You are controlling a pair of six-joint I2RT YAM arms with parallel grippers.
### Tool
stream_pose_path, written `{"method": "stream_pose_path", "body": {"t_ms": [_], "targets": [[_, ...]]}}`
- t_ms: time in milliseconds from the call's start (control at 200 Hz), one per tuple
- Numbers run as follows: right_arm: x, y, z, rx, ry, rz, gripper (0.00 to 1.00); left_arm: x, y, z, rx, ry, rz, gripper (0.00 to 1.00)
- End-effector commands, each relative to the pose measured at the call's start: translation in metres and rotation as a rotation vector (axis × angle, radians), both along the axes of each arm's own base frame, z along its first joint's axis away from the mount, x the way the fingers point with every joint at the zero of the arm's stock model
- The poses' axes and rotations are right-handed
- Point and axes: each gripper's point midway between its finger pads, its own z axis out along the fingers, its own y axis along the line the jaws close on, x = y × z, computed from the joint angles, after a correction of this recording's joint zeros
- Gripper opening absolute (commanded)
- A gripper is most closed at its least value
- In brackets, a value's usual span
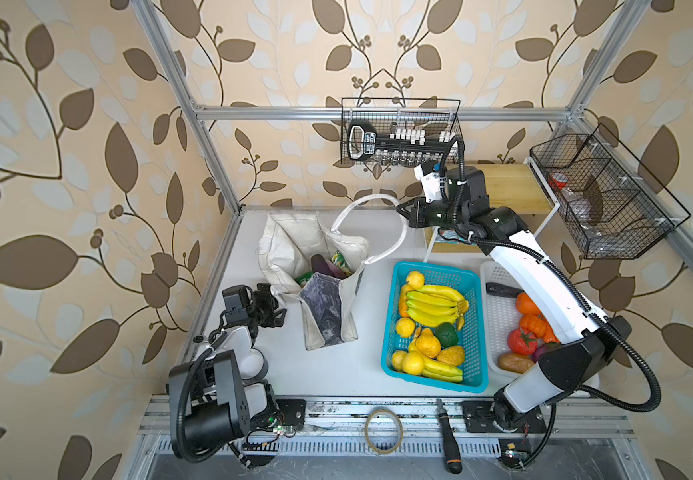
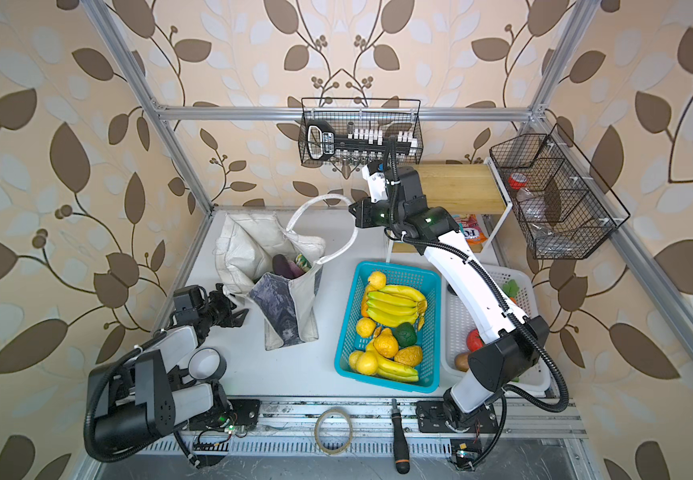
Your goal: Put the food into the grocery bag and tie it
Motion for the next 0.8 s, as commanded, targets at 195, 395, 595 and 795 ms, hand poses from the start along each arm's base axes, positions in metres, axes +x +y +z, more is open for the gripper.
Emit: {"method": "stream_pose_path", "body": {"t_ms": [195, 395, 595, 795], "targets": [[0.002, 0.005, -0.010, -0.014, 0.009, 0.022, 0.00, 0.041, -0.005, 0.036, -0.016, -0.184, 0.015, 0.37], [0.000, 0.000, -0.007, -0.027, 0.006, 0.008, 0.00, 0.014, 0.041, 0.070, 0.217, -0.144, 0.125, 0.00], [-0.003, -0.001, 0.003, -0.020, -0.015, 0.000, 0.00, -0.010, 0.078, 0.161, 0.500, -0.172, 0.132, 0.00], [-0.023, 0.031, 0.024, 0.001, -0.084, 0.083, 0.00, 0.020, 0.033, 0.240, 0.535, -0.415, -0.156, 0.00]]}}
